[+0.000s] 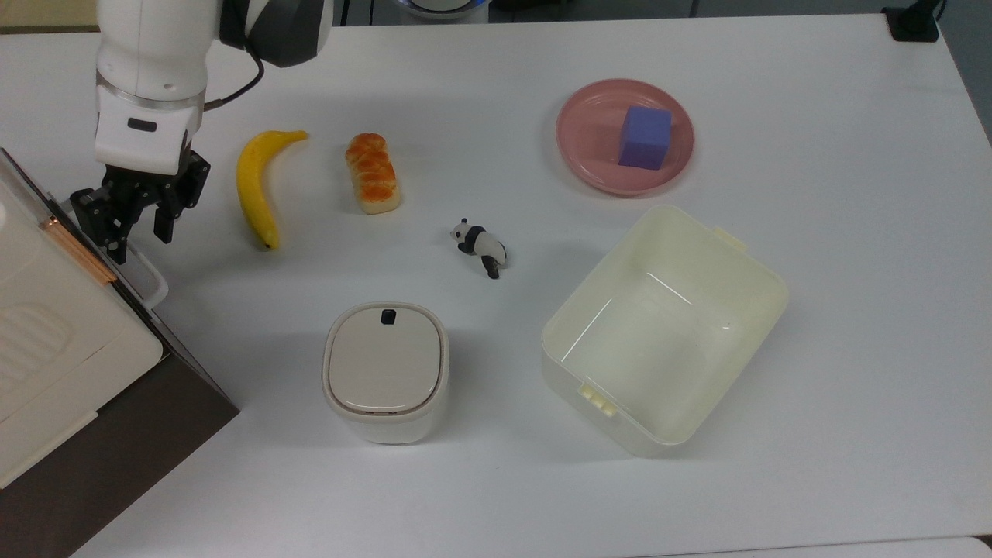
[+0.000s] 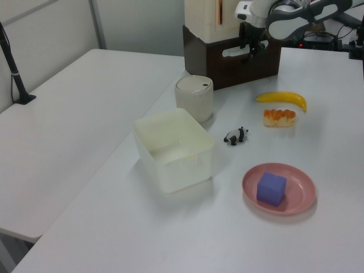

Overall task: Slide the drawer open
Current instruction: 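Lower the gripper and hook it onto the drawer handle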

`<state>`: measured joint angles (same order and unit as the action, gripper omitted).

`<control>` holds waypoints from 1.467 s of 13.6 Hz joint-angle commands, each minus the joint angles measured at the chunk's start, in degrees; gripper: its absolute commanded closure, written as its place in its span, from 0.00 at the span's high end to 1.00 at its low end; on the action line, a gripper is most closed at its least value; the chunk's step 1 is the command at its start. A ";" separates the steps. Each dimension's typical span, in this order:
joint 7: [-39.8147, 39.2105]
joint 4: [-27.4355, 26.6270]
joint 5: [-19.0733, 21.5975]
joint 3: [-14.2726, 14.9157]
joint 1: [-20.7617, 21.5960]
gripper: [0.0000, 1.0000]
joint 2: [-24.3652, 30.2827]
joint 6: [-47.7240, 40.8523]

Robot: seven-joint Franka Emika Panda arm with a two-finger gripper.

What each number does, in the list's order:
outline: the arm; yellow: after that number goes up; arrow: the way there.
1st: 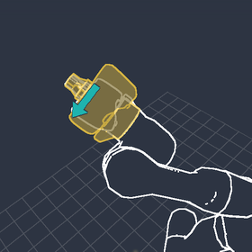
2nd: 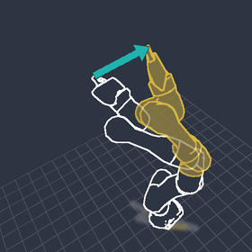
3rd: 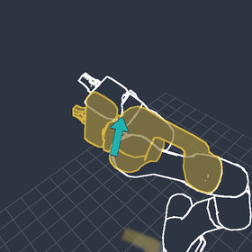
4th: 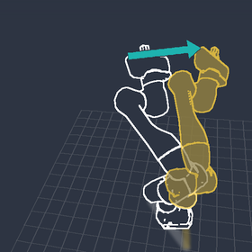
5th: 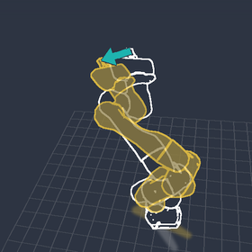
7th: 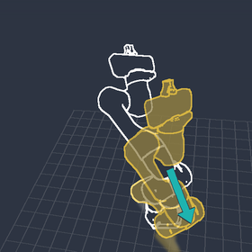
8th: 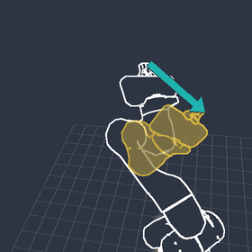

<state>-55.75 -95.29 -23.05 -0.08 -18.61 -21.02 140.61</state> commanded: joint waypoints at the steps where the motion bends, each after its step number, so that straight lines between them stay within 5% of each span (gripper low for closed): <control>1: -0.33 -0.86 -0.42 0.00 -0.37 0.58 0.72 1.07; 20: 11.28 -1.22 0.02 -0.27 -0.82 0.44 0.28 1.33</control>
<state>-44.89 -95.39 -22.96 -0.26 -19.37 -21.16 140.61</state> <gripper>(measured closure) 0.524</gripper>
